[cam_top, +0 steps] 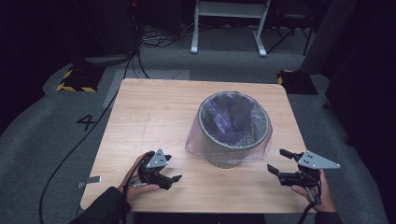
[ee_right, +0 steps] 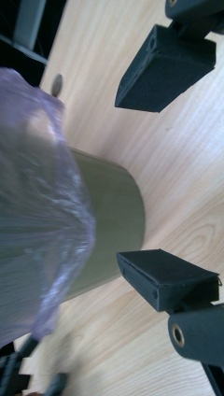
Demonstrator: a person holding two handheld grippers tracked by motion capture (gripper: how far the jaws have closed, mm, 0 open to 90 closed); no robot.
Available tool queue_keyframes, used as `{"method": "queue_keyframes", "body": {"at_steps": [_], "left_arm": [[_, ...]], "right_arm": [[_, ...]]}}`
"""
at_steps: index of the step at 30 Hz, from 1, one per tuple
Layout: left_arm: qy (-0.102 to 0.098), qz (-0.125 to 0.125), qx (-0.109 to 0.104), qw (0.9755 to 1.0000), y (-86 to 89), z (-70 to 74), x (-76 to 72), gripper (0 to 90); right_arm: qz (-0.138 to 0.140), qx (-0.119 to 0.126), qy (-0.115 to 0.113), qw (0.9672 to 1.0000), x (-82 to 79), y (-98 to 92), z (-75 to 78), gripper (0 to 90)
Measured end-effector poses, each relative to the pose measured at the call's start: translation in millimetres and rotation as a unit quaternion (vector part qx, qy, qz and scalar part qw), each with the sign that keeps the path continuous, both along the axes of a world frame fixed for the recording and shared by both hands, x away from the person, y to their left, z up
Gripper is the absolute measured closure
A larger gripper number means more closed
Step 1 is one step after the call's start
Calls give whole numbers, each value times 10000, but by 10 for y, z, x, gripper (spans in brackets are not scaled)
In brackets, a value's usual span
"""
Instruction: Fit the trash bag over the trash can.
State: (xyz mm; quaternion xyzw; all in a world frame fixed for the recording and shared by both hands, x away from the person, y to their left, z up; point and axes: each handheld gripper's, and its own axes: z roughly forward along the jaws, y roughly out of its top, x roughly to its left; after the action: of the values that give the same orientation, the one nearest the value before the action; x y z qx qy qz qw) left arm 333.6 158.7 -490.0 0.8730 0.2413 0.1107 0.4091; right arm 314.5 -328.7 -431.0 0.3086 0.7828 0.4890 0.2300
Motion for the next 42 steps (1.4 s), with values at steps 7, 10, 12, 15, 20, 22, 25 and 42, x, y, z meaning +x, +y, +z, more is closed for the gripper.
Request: {"method": "queue_keyframes", "body": {"at_steps": [7, 10, 12, 15, 20, 22, 25, 42], "left_arm": [[187, 67, 185, 9996, 27, -73, -14, 157], [145, 129, 266, 9995, 55, -96, -25, 158], [160, 180, 239, 9994, 74, -98, -24, 157], [212, 243, 202, 9993, 89, -113, -12, 157], [280, 258, 235, 9990, 89, -136, 5, 157], [296, 238, 234, 9990, 90, -137, 11, 157], [257, 242, 329, 9988, 76, -139, 7, 151], [252, 210, 344, 9989, 66, -140, 17, 142]], "right_arm": [[27, 201, -245, 9995, -20, -10, 252, 201], [-96, 195, -343, 9992, 0, 22, 343, 194], [-73, 221, -376, 9990, 16, 41, 400, 194], [51, 202, -464, 9987, 22, 85, 504, 189], [118, 168, -638, 9978, 48, 187, 722, 185], [162, 182, -694, 9973, 64, 223, 788, 183], [272, 162, -736, 9968, 104, 294, 890, 185], [401, -294, -407, 9979, 596, 708, 1138, 217]]}}
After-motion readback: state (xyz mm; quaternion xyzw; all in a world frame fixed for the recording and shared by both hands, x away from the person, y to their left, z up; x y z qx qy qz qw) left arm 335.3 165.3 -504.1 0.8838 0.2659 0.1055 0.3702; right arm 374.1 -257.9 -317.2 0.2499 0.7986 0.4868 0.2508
